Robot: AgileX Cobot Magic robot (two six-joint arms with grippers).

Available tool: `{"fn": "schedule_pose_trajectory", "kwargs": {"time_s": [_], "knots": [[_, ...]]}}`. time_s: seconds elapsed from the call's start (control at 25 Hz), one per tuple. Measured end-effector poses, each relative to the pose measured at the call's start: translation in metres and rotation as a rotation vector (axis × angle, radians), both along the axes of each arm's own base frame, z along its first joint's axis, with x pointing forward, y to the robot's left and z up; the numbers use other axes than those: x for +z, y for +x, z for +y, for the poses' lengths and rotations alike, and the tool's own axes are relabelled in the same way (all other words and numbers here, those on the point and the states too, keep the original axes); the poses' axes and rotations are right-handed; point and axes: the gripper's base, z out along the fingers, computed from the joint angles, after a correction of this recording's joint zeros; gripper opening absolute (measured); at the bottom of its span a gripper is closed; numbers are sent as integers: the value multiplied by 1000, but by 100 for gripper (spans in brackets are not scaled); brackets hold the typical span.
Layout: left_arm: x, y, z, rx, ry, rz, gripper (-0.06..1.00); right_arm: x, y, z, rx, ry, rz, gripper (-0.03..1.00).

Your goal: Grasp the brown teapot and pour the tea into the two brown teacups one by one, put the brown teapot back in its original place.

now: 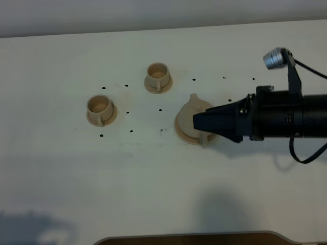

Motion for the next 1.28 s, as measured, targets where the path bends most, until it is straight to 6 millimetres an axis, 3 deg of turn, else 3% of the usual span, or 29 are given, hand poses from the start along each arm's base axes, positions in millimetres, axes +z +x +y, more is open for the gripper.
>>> {"fn": "schedule_pose_trajectory", "kwargs": {"time_s": [0.2, 0.52, 0.8, 1.04, 1.28], "knots": [[0, 0, 0, 0, 0, 0, 53, 17, 15, 11, -41, -159, 57, 54], [0, 0, 0, 2, -1, 0, 53, 41, 19, 45, -89, -436, 183, 54], [0, 0, 0, 2, -1, 0, 53, 28, 48, 53, -217, -674, 427, 54], [0, 0, 0, 2, -1, 0, 53, 15, 79, 70, -242, -722, 562, 54], [0, 0, 0, 2, -1, 0, 53, -12, 109, 85, -216, -811, 694, 54]]}}
